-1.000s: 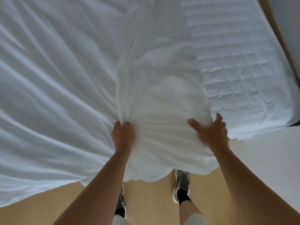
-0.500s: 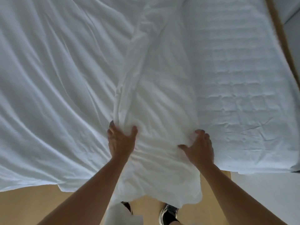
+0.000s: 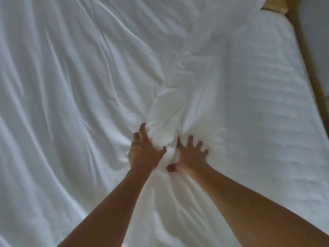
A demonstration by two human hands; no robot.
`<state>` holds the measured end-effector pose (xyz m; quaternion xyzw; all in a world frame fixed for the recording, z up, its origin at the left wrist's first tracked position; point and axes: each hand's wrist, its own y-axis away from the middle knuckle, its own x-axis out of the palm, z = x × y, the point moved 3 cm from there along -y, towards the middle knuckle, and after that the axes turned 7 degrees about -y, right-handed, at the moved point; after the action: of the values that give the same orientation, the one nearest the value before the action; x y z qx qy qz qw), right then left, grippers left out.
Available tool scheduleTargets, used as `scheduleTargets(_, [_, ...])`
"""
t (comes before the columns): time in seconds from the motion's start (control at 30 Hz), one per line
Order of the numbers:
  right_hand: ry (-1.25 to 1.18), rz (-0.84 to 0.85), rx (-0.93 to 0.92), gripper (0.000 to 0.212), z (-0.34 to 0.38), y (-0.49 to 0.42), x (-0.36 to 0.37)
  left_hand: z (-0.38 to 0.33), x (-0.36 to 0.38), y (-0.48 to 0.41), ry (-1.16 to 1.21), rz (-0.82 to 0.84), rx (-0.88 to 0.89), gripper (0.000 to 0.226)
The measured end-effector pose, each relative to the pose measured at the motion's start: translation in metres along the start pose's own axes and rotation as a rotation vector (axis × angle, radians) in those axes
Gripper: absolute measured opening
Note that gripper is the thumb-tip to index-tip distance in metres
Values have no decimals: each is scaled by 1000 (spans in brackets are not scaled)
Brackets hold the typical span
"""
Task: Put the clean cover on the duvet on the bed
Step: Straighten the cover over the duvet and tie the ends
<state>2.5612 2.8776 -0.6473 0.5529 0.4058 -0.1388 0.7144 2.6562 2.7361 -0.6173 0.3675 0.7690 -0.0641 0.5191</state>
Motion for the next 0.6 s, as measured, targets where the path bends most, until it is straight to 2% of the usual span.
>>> scheduleTargets(0.07, [17,43,4,131,-4,-4,-5,-29,-1,-27,-20,3,49,118])
scheduleTargets(0.1, [11,69,-7,132,-7,-6,-7,-37,0,-36,-16,-2,53,112])
scheduleTargets(0.2, [-21,210,-80,127,-14,-2,-20,-33,5,-47,65,42,-43,64])
scheduleTargets(0.27, [-88,290,-105,107,-20,-10,-51,-22,3,-45,32,99,-86,44])
scheduleTargets(0.3, [-169,256,-92,90,-23,-16,-76,-21,1,-46,0,114,-98,42])
scheduleTargets(0.33, [-284,158,-66,72,-26,-25,-103,-24,-3,-49,-42,124,-113,49])
scheduleTargets(0.4, [-558,-107,4,53,-36,-54,-154,-46,-15,-58,-135,126,-106,82])
scheduleTargets(0.47, [-971,-326,34,35,-41,-89,-204,-87,-27,-75,-201,0,-2,108])
scheduleTargets(0.53, [-1494,-291,15,35,-33,-131,-247,-136,-34,-108,-259,-185,129,110])
scheduleTargets(0.6, [-1869,-136,-35,34,-26,-179,-288,-185,-30,-155,-349,-264,169,107])
